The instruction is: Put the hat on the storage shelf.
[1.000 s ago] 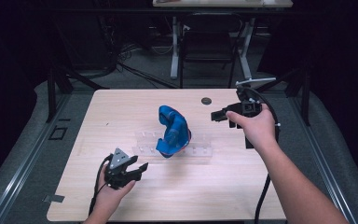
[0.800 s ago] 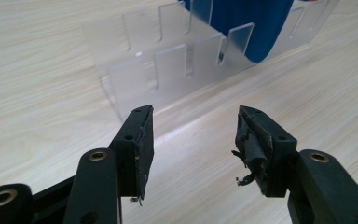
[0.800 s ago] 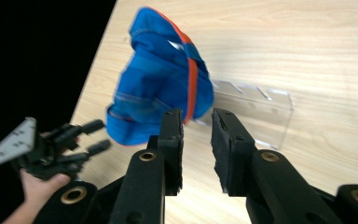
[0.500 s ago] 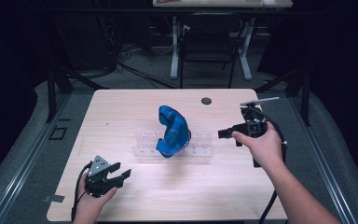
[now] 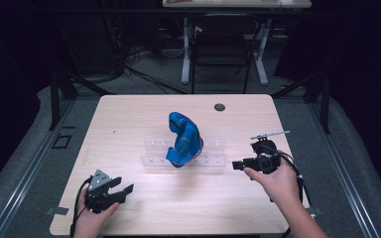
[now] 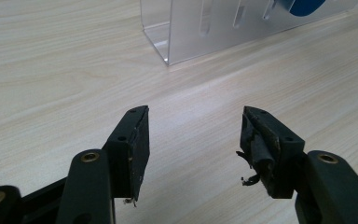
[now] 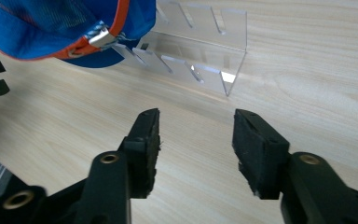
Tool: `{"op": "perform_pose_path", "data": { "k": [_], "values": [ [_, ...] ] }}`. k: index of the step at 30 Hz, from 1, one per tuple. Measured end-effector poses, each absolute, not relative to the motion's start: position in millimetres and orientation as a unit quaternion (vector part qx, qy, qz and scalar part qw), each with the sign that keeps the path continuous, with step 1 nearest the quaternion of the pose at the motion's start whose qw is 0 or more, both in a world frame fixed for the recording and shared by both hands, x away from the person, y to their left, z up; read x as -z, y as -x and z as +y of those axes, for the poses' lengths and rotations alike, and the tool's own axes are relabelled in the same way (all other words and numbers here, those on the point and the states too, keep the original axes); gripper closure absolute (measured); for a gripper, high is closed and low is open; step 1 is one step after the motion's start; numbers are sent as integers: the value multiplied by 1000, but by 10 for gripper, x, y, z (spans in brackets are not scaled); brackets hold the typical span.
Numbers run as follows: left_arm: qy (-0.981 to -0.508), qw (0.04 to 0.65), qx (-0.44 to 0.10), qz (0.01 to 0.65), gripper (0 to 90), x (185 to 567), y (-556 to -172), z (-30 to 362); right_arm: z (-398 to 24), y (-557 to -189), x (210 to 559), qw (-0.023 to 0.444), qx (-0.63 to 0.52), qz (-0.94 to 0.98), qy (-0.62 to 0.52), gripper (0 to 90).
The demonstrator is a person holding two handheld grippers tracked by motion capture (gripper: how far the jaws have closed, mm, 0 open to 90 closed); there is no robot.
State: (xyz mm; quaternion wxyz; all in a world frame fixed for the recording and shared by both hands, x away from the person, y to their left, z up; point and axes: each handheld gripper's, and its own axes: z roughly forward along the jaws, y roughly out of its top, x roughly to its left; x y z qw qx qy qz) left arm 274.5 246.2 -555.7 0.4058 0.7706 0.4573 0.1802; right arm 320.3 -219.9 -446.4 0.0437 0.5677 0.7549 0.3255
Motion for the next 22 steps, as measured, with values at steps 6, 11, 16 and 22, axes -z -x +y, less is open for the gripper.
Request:
{"op": "perform_pose_path", "data": {
  "k": [6,11,16,22],
  "values": [
    [-769,405,-173,463,415,5590,-2755,2466,-2238,-3051,4710,58,-342,745,-570,469],
    [-769,411,-174,458,416,5608,-2752,2425,-2305,-2914,4925,53,-360,727,-582,485],
    [-778,410,-177,442,433,5604,-2731,2359,-2374,-2774,5085,65,-380,717,-581,501],
    [-775,426,-166,435,458,5571,-2749,2199,-2545,-2668,5265,65,-416,691,-588,562]
  ]
}}
